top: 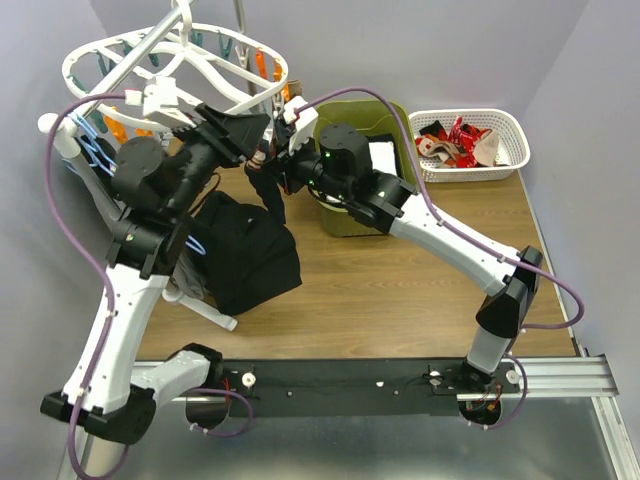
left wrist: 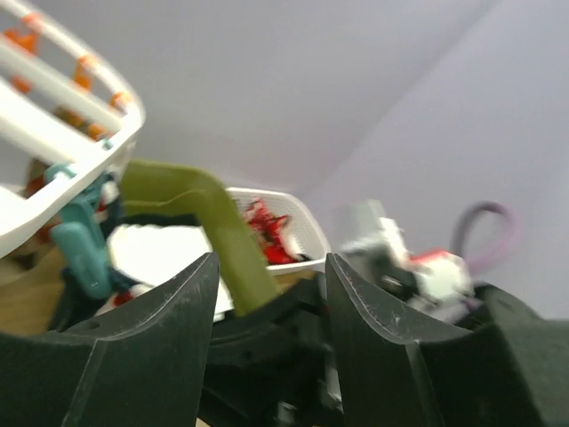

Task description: Remove the socks clipped to the hanger

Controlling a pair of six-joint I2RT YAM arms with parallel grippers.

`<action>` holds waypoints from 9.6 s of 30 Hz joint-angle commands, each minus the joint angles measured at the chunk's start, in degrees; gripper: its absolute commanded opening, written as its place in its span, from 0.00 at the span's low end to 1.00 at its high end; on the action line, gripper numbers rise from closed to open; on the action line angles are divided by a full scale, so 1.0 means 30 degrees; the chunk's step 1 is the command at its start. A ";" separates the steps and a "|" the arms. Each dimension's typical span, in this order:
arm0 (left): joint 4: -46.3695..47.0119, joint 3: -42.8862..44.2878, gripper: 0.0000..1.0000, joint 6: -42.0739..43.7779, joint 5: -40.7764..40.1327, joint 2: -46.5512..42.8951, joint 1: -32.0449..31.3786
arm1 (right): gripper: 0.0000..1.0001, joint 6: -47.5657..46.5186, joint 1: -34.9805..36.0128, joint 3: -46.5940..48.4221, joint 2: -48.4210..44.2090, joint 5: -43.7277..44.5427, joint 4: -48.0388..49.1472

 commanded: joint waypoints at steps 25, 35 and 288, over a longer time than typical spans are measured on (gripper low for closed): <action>-0.5907 0.3359 0.68 -0.0937 -1.7008 0.5072 -0.4629 | 0.01 -0.2968 0.0927 -0.1947 -0.0880 0.4220 0.0643; -0.4063 0.1342 0.73 0.0031 -1.4585 0.3847 -0.4221 | 0.01 -0.2531 0.0928 -0.2182 -0.1640 0.2729 0.0030; -0.4971 0.6878 0.00 -0.4749 -1.7009 1.0936 -0.3486 | 0.01 -0.0419 -0.3379 -0.4466 -0.3018 0.0646 0.0789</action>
